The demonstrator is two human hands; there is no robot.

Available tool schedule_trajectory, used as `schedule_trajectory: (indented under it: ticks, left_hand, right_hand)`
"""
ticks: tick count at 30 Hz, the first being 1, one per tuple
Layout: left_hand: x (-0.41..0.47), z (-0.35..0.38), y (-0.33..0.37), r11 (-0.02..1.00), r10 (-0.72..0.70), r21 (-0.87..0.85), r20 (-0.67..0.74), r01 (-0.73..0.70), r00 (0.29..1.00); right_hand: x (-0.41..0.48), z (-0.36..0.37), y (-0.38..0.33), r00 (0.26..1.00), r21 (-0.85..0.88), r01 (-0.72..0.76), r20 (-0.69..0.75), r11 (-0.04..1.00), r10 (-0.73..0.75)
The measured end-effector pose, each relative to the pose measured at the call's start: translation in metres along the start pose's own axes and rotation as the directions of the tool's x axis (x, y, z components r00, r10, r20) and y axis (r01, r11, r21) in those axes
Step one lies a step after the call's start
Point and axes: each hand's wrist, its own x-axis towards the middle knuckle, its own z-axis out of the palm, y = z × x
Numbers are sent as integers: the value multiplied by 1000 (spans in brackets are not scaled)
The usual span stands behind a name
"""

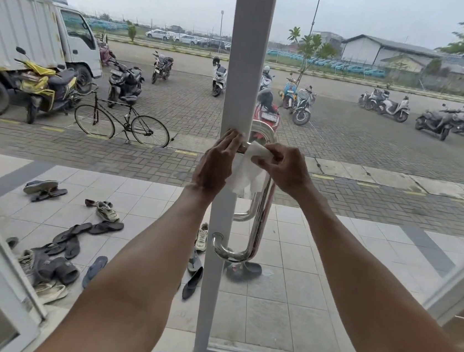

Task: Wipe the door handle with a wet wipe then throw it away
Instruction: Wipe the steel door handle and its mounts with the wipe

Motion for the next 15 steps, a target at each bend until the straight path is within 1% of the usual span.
schedule_trajectory:
  ticks: [1, 3, 5, 6, 8, 9, 10, 11, 12, 15]
  left_hand:
    - [0, 0, 0, 1000, -6, 0, 7, 6, 1000]
    - [0, 1, 0, 1000, -10, -4, -6, 10, 1000]
    - [-1, 2, 0, 1000, -10, -9, -28, 10, 1000]
    - [0, 3, 1, 1000, -10, -11, -34, 9, 999]
    - [-1, 3, 1, 1000, -3, -10, -42, 3, 999]
    - [-1, 4, 1, 1000, 4, -10, -48, -5, 999]
    - [-2, 4, 1, 1000, 11, -13, -54, -12, 998]
    - [-2, 5, 1, 1000, 10, -16, -62, -12, 998]
    - [-2, 6, 1, 1000, 3, -17, -66, -4, 998]
    - [-1, 6, 1, 1000, -6, -9, -68, 5, 998]
  right_hand:
    - [4, -4, -1, 997, 16, -27, 76, 1000, 26]
    - [10, -8, -4, 983, -33, -12, 181, 999, 18]
    - [12, -9, -10, 974, -192, 54, 226, 980, -9]
    - [12, -9, -13, 970, -314, 106, 241, 944, -28]
    - [10, -4, -17, 959, -553, 233, 265, 800, -96]
    - [9, -1, -19, 954, -634, 275, 271, 723, -126]
    - [7, 1, -20, 952, -680, 294, 270, 672, -143]
    - [7, 4, -21, 952, -696, 299, 265, 652, -154]
    - [6, 5, -20, 954, -694, 295, 255, 657, -159]
    - [0, 7, -14, 960, -612, 280, 199, 740, -199]
